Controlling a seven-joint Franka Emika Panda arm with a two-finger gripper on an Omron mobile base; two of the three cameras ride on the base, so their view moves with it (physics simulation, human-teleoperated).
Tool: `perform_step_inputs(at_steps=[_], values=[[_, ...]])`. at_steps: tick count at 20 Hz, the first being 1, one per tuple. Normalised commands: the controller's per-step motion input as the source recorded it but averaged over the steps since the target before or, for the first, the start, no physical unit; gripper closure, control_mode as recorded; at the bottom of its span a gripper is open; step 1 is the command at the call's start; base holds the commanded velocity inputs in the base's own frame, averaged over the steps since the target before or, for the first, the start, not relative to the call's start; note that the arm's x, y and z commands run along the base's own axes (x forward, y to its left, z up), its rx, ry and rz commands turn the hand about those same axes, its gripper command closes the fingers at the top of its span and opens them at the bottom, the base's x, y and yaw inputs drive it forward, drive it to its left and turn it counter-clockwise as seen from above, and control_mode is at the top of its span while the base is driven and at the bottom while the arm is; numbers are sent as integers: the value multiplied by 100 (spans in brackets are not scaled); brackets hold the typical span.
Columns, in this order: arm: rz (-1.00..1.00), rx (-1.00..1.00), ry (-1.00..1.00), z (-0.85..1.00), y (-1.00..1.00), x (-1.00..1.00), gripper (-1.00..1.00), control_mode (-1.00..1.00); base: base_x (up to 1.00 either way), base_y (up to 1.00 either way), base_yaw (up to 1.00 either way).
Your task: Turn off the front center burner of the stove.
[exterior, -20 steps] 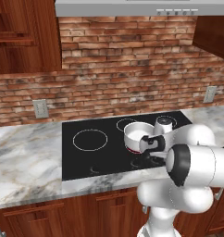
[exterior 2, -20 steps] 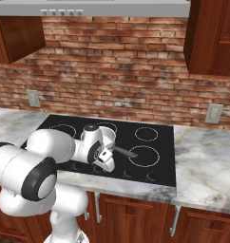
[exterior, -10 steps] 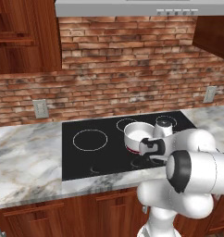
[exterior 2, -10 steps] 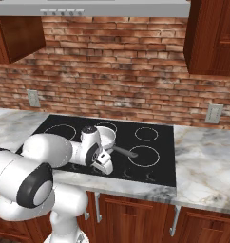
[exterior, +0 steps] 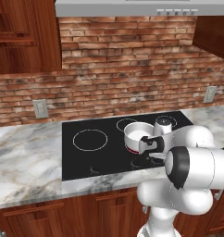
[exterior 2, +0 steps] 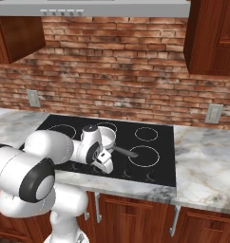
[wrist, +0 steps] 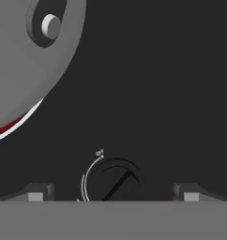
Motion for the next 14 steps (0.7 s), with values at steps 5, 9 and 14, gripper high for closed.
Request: perform_step_inputs(at_steps=[5, 9, 14], values=[[-1, 1, 0, -11, 0, 0, 100, -100, 0, 0, 0], [-1, 0, 0, -12, 0, 1, 100, -100, 0, 0, 0], [-7, 0, 0, -1, -2, 1, 100, -100, 0, 0, 0]])
